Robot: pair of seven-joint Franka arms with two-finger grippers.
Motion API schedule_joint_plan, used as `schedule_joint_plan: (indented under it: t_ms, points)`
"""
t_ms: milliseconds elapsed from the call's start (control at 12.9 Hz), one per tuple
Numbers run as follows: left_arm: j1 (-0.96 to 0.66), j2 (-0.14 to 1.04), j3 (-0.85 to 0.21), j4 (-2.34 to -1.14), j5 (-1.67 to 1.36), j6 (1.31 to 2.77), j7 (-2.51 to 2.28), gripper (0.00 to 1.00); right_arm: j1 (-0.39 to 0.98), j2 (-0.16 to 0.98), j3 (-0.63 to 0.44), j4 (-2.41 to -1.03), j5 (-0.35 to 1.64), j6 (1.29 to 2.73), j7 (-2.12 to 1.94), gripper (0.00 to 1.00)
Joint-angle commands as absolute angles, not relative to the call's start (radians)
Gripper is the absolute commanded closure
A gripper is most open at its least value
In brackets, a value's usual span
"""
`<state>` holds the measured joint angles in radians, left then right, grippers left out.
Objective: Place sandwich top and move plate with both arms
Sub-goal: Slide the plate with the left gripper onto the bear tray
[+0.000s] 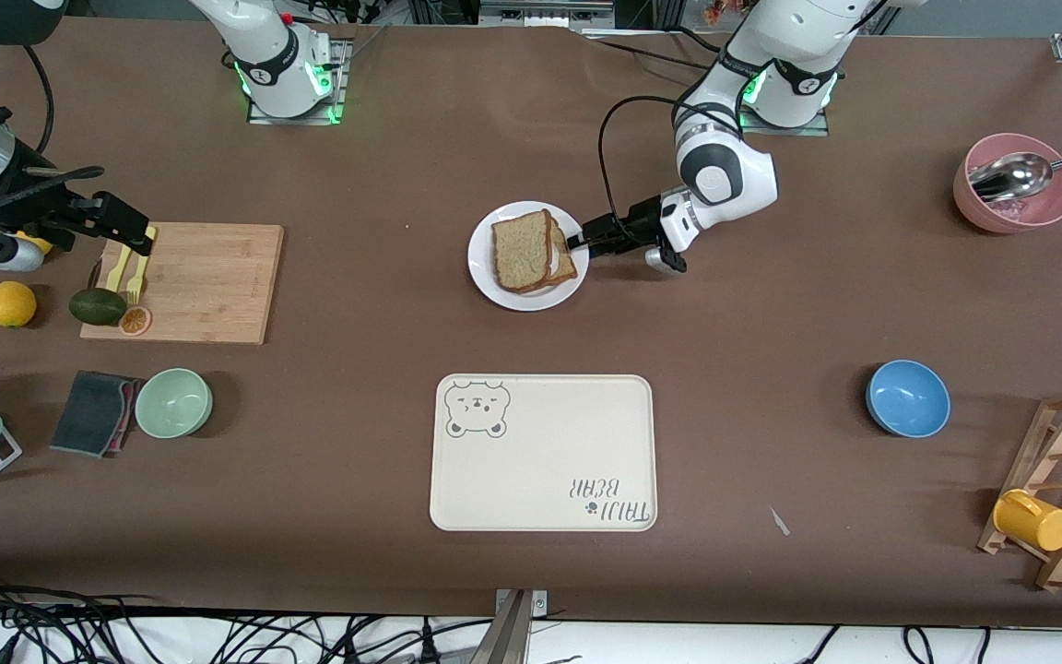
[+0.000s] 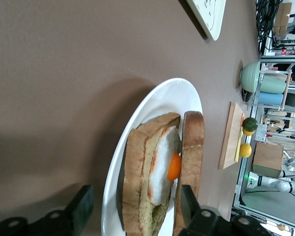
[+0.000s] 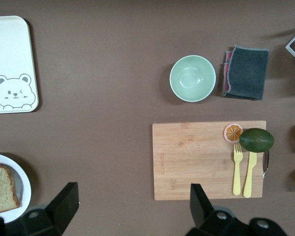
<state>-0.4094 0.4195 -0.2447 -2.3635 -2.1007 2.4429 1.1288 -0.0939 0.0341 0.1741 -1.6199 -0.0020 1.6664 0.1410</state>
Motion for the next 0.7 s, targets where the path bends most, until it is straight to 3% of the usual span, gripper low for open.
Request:
schedule_joint_plan:
  t_ms: [0, 311, 622]
  points:
    - [-0.419, 0.446, -0.259, -2.352, -2.146, 2.47, 1.167, 0.29, -0.098, 0.038, 0.176, -1.6, 0.002, 1.66, 0.126, 0.0]
    - [-0.425, 0.459, -0.261, -2.35, -2.148, 2.482, 1.169, 0.52, -0.098, 0.038, 0.176, -1.598, 0.005, 1.657, 0.126, 0.0]
    - [-0.425, 0.459, -0.261, -2.349, -2.148, 2.482, 1.178, 0.91, -0.091, 0.038, 0.183, -1.6, 0.003, 1.654, 0.13, 0.0]
